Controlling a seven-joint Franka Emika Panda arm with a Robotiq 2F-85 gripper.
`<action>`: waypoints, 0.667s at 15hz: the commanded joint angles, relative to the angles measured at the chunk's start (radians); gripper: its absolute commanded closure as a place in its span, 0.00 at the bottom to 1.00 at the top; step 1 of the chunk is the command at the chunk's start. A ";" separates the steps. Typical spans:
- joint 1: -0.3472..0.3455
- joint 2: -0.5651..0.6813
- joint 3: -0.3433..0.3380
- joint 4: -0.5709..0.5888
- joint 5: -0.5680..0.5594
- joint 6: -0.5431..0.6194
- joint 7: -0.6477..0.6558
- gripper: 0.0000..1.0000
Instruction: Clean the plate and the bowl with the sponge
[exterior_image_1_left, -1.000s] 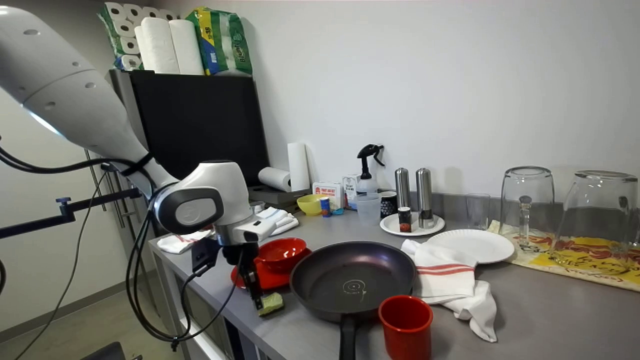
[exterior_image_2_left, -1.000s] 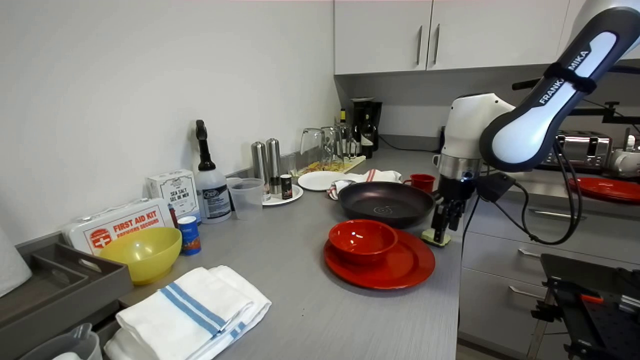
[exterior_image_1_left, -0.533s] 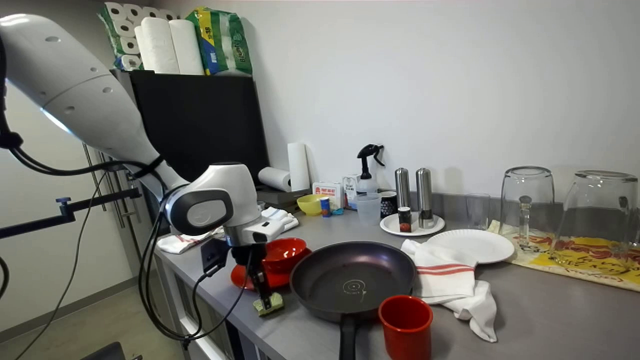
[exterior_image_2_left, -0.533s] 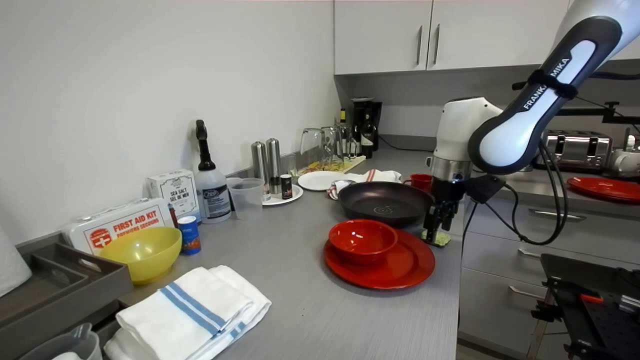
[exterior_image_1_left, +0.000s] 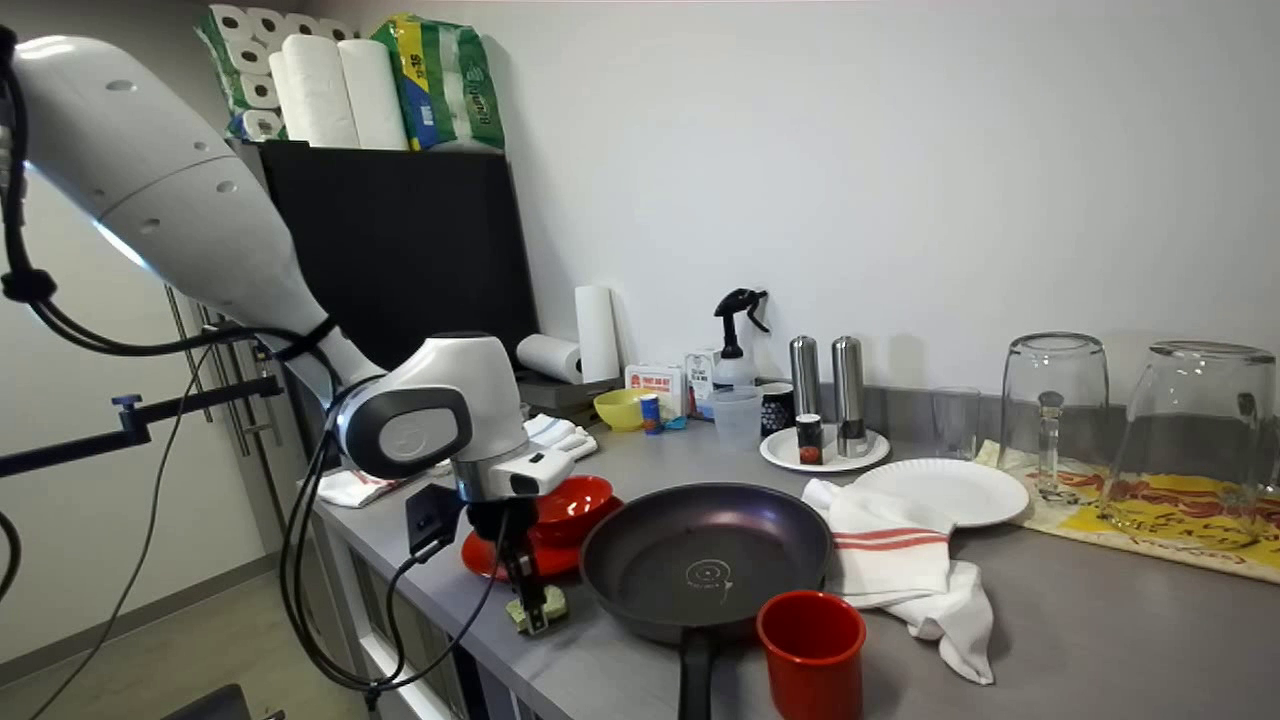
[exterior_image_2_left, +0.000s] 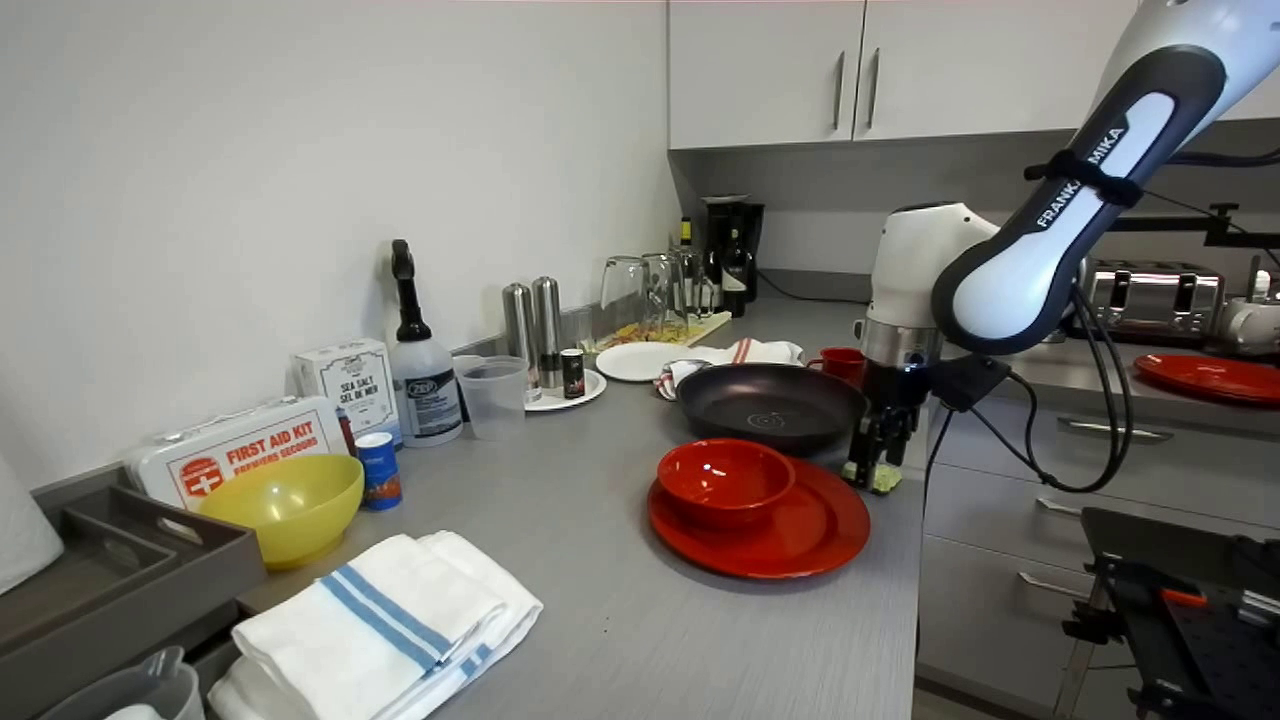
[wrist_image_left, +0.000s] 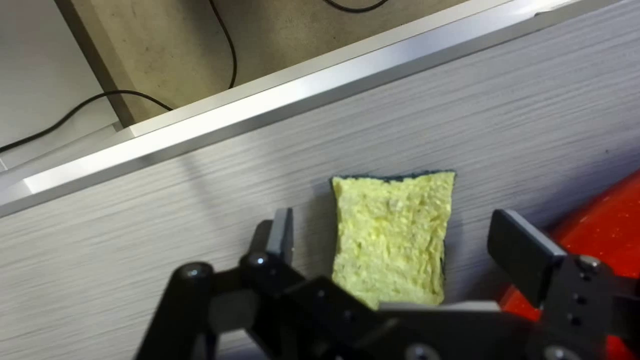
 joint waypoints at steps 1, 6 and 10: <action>0.018 0.016 -0.016 0.013 -0.007 0.007 0.000 0.27; 0.020 0.016 -0.018 0.013 -0.009 0.006 0.002 0.61; 0.020 0.016 -0.020 0.017 -0.012 0.005 0.003 0.75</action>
